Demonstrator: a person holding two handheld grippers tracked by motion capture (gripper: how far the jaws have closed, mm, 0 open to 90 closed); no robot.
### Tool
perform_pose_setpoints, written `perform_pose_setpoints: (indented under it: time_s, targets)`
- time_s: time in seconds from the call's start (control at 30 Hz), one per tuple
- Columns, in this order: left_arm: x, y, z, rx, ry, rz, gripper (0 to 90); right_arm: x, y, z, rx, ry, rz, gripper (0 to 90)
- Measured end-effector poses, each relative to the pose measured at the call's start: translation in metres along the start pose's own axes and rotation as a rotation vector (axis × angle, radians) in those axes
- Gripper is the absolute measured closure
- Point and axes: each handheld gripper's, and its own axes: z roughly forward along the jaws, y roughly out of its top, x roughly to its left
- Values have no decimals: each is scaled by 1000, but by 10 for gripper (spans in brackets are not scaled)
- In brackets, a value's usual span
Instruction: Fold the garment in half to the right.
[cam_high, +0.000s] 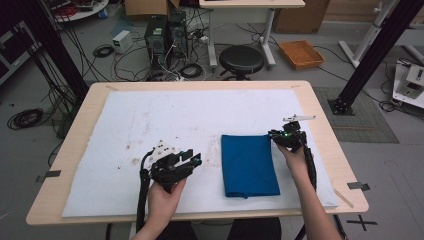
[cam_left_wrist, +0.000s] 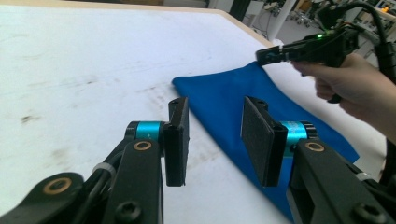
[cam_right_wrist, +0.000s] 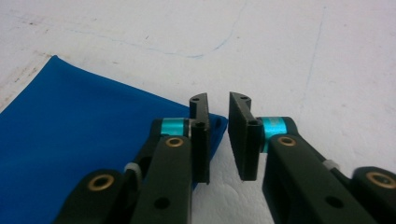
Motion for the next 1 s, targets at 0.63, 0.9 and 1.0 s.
perform_pose_setpoints:
  time_s: [0.63, 0.9, 1.0]
  targets:
    - [59, -10, -63, -118, 138, 36, 507, 47, -108, -94, -41, 199, 79, 625]
    - [62, -16, -61, -116, 145, 32, 487, 51, -119, -95, -4, 229, 45, 898]
    - [62, -18, -58, -107, 145, 38, 486, 52, -119, -97, -12, 204, 33, 900]
